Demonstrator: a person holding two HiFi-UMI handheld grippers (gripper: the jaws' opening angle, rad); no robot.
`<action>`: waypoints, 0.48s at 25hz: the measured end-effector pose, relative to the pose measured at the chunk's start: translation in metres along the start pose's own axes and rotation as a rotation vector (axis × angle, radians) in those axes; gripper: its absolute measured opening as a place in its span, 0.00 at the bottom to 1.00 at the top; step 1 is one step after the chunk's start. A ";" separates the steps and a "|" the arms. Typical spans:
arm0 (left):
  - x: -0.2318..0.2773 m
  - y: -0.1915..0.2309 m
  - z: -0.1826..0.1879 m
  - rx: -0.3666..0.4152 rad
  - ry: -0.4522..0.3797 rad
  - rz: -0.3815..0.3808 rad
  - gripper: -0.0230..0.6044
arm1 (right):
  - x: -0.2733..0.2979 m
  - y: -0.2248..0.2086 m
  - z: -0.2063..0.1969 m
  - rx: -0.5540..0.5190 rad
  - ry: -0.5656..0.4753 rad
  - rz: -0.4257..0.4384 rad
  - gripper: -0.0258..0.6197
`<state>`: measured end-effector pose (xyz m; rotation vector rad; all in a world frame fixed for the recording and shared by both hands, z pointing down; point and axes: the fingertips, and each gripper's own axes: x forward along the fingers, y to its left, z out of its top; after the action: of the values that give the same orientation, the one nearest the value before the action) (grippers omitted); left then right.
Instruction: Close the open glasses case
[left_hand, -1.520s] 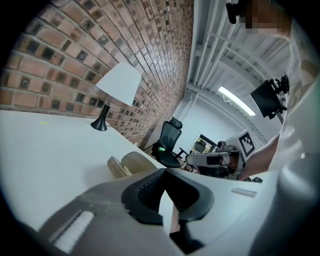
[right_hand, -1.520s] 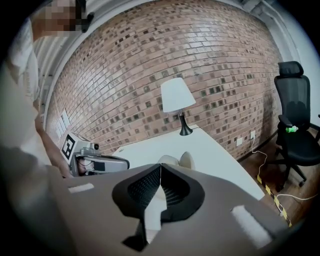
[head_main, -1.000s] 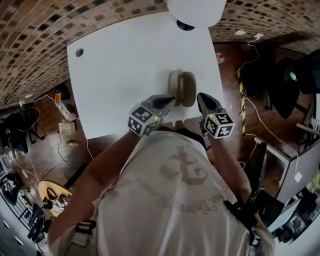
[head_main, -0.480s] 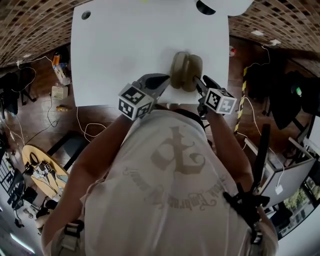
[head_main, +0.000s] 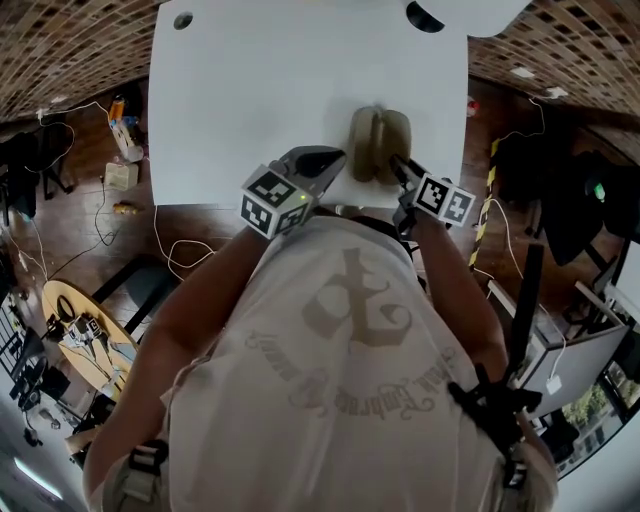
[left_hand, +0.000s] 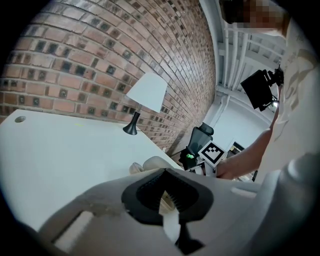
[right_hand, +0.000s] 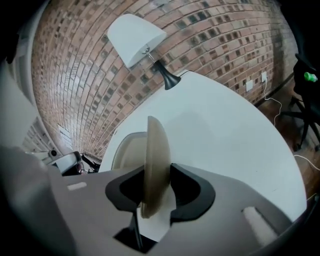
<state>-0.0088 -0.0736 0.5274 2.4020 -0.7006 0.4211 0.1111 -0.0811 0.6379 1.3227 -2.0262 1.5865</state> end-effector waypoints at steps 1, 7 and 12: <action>0.000 0.000 0.001 0.002 0.001 -0.002 0.05 | -0.002 -0.001 0.003 0.005 -0.009 0.000 0.24; 0.007 -0.002 0.005 0.015 0.011 -0.018 0.05 | -0.014 -0.018 0.026 0.020 -0.036 -0.023 0.23; 0.014 -0.008 0.003 0.028 0.026 -0.031 0.05 | -0.031 -0.045 0.050 0.023 -0.084 -0.071 0.23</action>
<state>0.0079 -0.0752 0.5275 2.4258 -0.6493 0.4516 0.1792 -0.1091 0.6274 1.4761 -1.9909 1.5521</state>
